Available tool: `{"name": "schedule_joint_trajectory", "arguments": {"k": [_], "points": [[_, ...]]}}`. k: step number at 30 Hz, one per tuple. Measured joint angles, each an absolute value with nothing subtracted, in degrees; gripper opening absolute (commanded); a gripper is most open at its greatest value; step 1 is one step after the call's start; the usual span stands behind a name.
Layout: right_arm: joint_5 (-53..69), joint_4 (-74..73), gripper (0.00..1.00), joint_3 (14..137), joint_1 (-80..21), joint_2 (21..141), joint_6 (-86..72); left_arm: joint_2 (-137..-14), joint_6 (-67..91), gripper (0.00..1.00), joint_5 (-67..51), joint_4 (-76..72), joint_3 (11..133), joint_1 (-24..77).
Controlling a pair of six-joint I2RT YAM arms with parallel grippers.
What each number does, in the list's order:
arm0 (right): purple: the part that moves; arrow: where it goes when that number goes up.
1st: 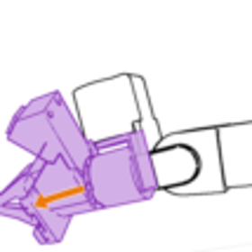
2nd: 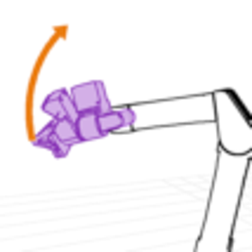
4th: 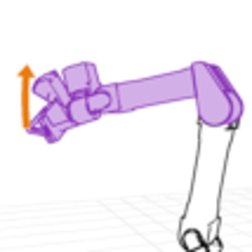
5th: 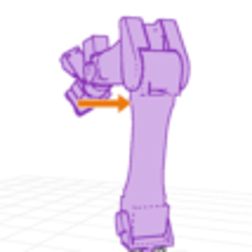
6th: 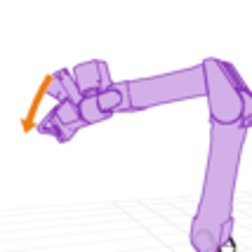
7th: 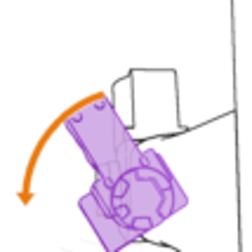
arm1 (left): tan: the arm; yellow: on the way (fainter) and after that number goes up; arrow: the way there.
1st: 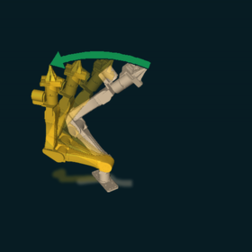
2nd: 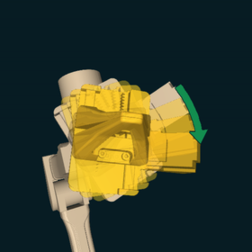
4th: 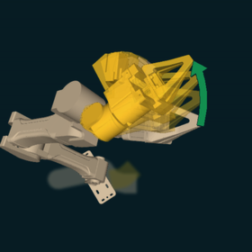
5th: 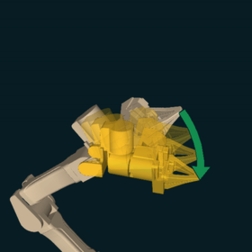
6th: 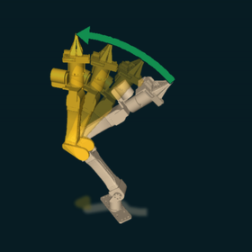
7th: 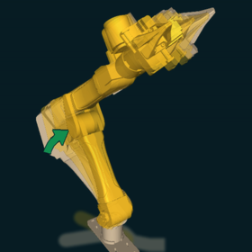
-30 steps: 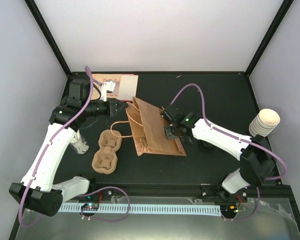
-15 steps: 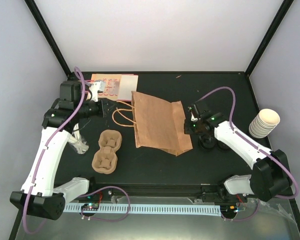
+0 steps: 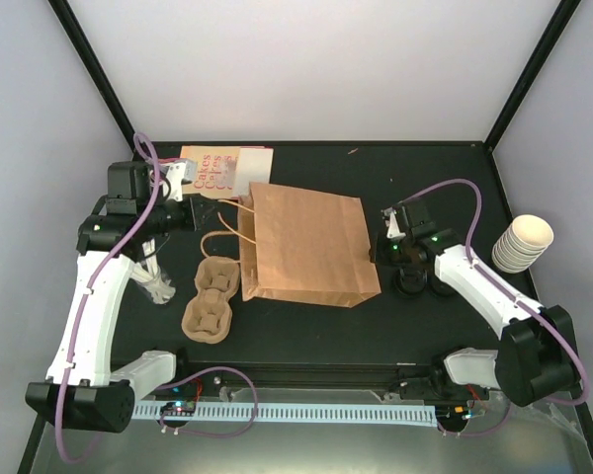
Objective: Pack the takeout coffee
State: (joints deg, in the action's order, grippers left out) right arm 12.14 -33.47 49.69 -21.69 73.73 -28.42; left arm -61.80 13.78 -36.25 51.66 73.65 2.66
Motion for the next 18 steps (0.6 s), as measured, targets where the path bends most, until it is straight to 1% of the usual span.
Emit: {"name": "schedule_joint_trajectory", "arguments": {"k": [7,10,16,18], "points": [[17.5,-31.1,0.03,48.2,-20.8,72.6,-28.5,-61.5,12.5,0.02,-38.5,51.6,73.6,1.8],[19.9,-29.8,0.07,47.7,-20.2,72.6,-28.6,-61.4,12.6,0.03,-41.0,50.9,73.6,1.8],[24.4,-26.7,0.23,45.8,-19.8,72.1,-28.9,-61.4,16.5,0.04,-48.2,47.6,73.7,1.8],[25.3,-25.6,0.26,45.2,-19.8,71.7,-28.8,-61.1,19.6,0.05,-50.7,44.8,73.6,2.4]]}}
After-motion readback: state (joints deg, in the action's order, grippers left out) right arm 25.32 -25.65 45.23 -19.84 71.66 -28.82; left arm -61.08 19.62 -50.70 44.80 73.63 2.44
